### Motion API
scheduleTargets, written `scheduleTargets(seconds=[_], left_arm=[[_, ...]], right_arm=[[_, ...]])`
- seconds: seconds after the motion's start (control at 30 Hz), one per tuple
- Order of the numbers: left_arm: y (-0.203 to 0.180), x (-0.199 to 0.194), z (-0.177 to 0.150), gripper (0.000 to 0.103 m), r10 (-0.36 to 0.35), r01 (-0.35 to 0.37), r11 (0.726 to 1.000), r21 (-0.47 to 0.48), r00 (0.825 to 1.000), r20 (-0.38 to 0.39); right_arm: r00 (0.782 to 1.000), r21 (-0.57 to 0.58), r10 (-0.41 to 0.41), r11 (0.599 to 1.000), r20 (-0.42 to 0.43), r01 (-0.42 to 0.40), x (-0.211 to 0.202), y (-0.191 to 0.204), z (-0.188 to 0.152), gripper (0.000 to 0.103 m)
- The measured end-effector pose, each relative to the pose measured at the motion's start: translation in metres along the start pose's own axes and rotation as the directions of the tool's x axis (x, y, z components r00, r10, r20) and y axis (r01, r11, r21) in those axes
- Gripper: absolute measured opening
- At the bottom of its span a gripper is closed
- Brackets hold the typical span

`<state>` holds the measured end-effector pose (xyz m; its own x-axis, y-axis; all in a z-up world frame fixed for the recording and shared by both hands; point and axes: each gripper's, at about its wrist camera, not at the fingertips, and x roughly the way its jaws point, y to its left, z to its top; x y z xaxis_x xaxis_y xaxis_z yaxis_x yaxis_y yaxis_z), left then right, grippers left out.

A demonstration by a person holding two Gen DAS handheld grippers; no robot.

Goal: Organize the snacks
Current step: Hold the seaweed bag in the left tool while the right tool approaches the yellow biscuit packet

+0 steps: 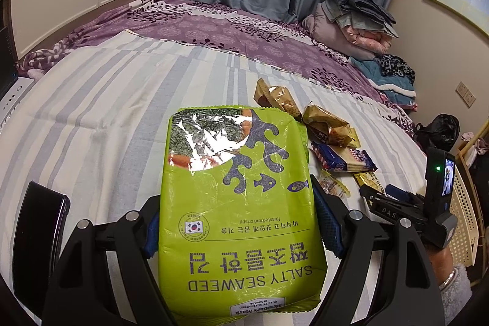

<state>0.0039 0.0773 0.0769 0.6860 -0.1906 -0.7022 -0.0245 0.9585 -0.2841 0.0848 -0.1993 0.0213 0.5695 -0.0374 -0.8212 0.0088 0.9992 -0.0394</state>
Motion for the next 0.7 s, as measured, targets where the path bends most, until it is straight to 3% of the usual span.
scheduleTargets(seconds=[0.2, 0.4, 0.7], left_arm=[[0.003, -0.005, 0.004, 0.080, 0.011, -0.011, 1.000, -0.004, 1.000, 0.009], [-0.006, -0.009, 0.004, 0.080, 0.008, -0.008, 1.000, 0.015, 1.000, 0.016], [-0.026, -0.014, 0.008, 0.080, -0.009, 0.007, 0.998, 0.060, 1.000, 0.023]], right_arm=[[0.999, -0.033, 0.053, 0.998, 0.011, -0.053, -0.001, 0.003, 0.003, 0.048], [0.995, -0.002, 0.103, 0.995, 0.014, -0.103, -0.012, -0.005, -0.004, 0.045], [0.984, 0.017, 0.150, 0.988, 0.093, -0.152, -0.054, -0.015, -0.012, 0.045]])
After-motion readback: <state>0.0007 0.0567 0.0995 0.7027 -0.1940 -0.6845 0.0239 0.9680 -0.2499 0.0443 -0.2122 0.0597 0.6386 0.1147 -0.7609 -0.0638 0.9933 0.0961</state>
